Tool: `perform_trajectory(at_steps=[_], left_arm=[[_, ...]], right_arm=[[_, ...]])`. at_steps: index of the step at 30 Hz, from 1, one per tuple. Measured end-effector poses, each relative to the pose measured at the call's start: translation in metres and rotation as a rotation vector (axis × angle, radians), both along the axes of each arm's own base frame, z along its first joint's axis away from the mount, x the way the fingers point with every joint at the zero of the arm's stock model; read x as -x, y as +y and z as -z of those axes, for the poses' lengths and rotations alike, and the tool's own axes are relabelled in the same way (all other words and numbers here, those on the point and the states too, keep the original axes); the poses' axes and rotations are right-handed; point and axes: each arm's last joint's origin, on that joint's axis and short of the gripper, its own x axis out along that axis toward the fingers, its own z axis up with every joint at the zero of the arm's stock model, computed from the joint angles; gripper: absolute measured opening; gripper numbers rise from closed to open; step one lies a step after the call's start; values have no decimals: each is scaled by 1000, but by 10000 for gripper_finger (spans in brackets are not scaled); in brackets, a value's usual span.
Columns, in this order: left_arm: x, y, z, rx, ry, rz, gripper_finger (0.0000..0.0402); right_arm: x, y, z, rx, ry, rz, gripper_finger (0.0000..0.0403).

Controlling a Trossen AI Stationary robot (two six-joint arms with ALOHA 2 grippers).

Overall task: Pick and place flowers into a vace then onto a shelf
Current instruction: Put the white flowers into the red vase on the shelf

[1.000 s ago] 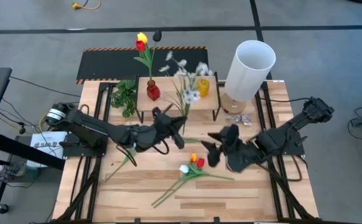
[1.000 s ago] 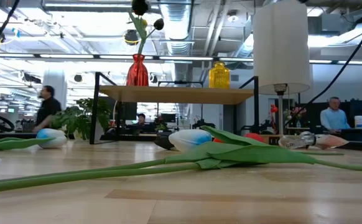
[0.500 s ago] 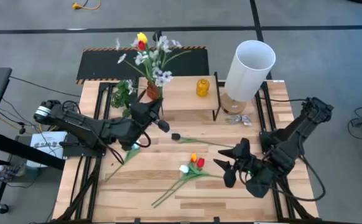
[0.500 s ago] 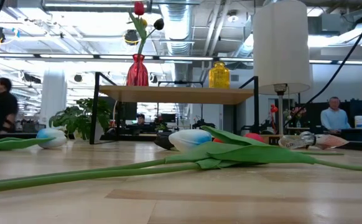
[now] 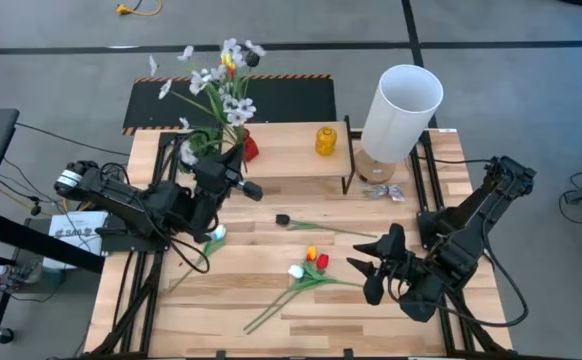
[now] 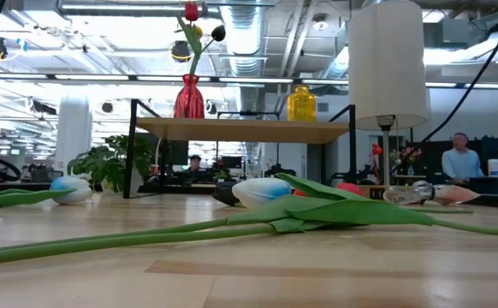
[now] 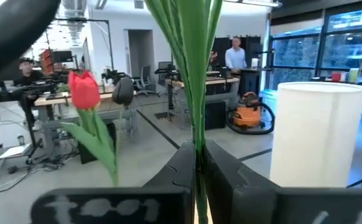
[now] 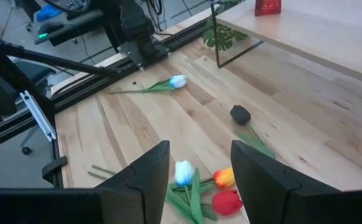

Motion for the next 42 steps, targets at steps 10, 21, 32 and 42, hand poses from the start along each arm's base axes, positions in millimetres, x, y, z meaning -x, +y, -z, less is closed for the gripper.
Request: perform_trajectory(at_steps=[10,21,32,42], left_arm=[[-5,-27,13,37,-26,69,0],[-65,-62,97,97,-46,71,0],[-72,-60,111,143,-92,-27,0],[-50,-24,63,103,-39,-75,0]], right_arm=[[0,0,0,19,9,-12,160],[3,3,0,13,8,-28,160],[9,10,0,11,9,-60,148],[11,18,6,32,20,-82,136]])
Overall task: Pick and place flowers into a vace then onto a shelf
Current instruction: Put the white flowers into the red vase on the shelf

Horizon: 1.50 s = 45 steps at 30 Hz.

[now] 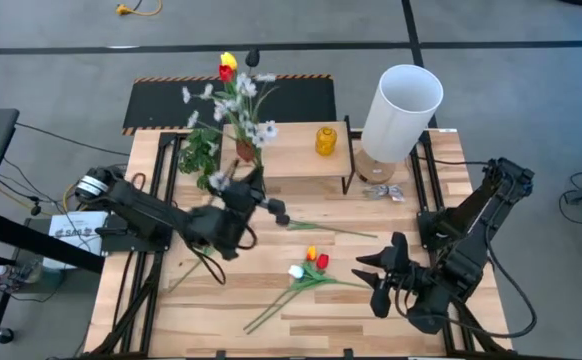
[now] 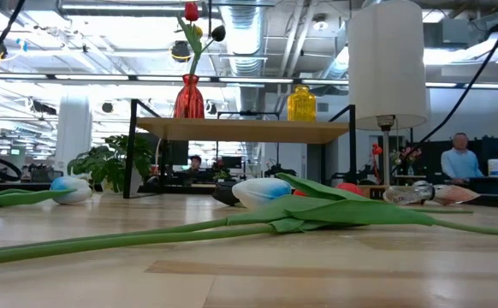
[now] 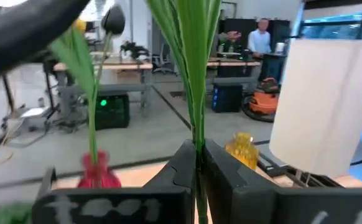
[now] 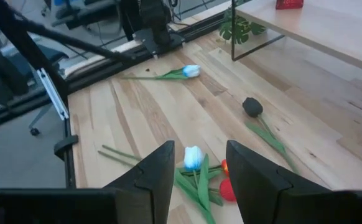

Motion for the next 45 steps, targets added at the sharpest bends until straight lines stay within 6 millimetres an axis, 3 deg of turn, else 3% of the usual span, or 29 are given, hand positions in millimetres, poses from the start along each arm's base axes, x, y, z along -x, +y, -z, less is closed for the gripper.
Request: perform_trajectory(at_steps=[4,12,17,20,27,38,45], left_arm=[[13,6,-22,-42,-16,69,0],[28,7,-46,-136,-175,185,0],[46,15,-41,-191,-364,194,0],[46,17,-31,-225,-320,202,0],[47,24,-30,-194,-214,114,0],[44,55,-28,-192,6,-68,0],[43,81,-28,-181,-20,-160,0]], right_arm=[[-3,7,9,27,22,-5,131],[-10,16,24,17,37,17,128],[-6,21,22,-2,21,-1,128],[-4,24,22,-12,13,-12,127],[-5,24,21,-16,5,-9,124],[-8,21,21,-11,-9,13,123],[-9,21,20,-10,-14,16,123]])
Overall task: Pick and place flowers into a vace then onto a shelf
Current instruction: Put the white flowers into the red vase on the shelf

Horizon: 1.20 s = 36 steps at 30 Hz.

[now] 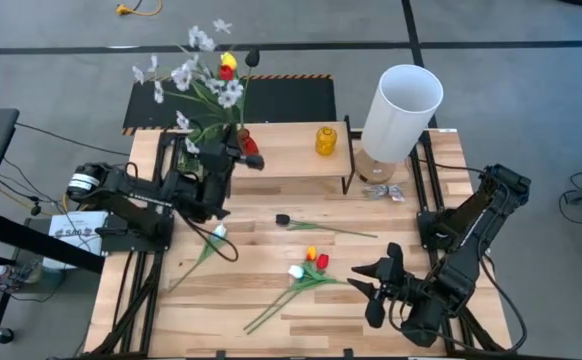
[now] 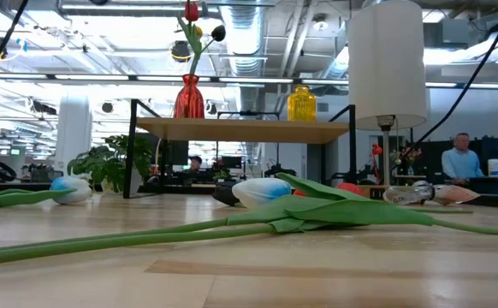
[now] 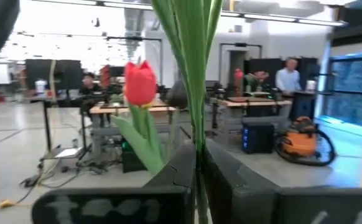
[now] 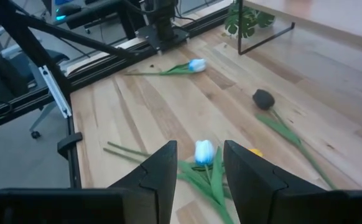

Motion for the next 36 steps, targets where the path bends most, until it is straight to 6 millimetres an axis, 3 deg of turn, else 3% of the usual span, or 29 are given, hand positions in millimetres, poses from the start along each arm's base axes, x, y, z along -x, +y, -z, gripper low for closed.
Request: perform_trajectory(at_steps=[18,36], left_arm=[[1,43,0,-37,-40,-121,2],[6,57,45,-19,-125,-105,1]], right_arm=[[-9,-8,0,7,3,35,123],[-10,-9,0,9,4,40,123]])
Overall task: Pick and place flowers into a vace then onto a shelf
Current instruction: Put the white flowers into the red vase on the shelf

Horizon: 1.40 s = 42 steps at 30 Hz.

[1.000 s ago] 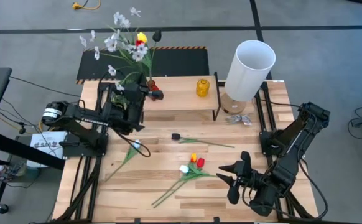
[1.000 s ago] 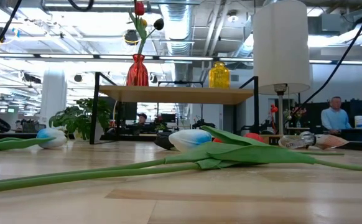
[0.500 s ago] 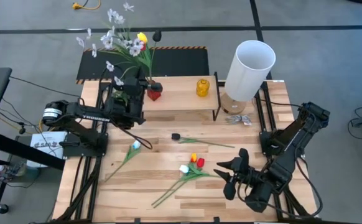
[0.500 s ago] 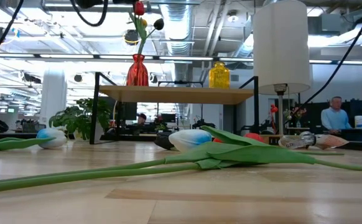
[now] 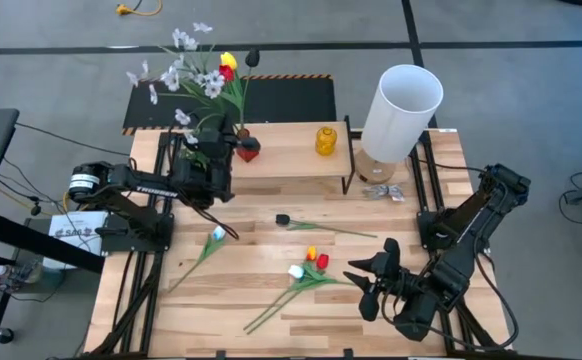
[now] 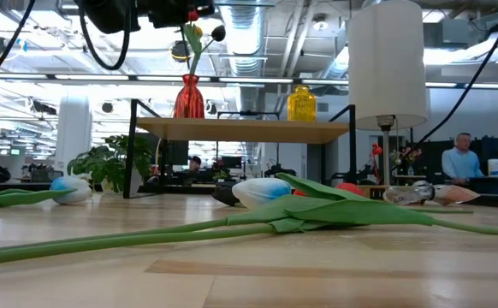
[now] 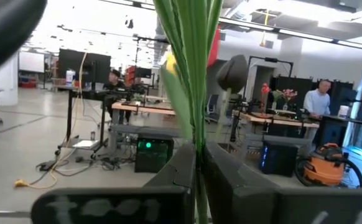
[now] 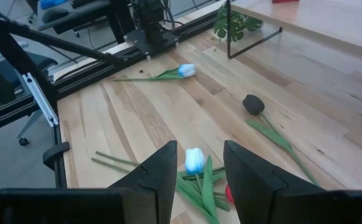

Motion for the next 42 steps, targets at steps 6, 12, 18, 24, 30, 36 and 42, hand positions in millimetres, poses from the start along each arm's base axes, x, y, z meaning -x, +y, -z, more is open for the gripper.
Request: perform_trajectory(at_steps=[6,12,18,24,30,36,42], left_arm=[[1,4,2,-11,-16,1,1],[-2,9,5,0,-9,-4,1],[-5,15,9,6,-1,5,1],[-5,17,9,14,19,-13,1],[-10,18,16,42,53,0,1],[-12,19,20,56,53,7,1],[-11,19,20,87,45,-39,23]], right_arm=[[0,0,0,0,0,0,123],[-1,-1,0,2,2,6,123],[-3,-3,0,2,2,13,123],[-3,-3,0,2,3,12,123],[-3,-3,0,5,5,12,123],[-3,-3,0,4,5,12,123],[-3,-3,0,5,5,12,123]])
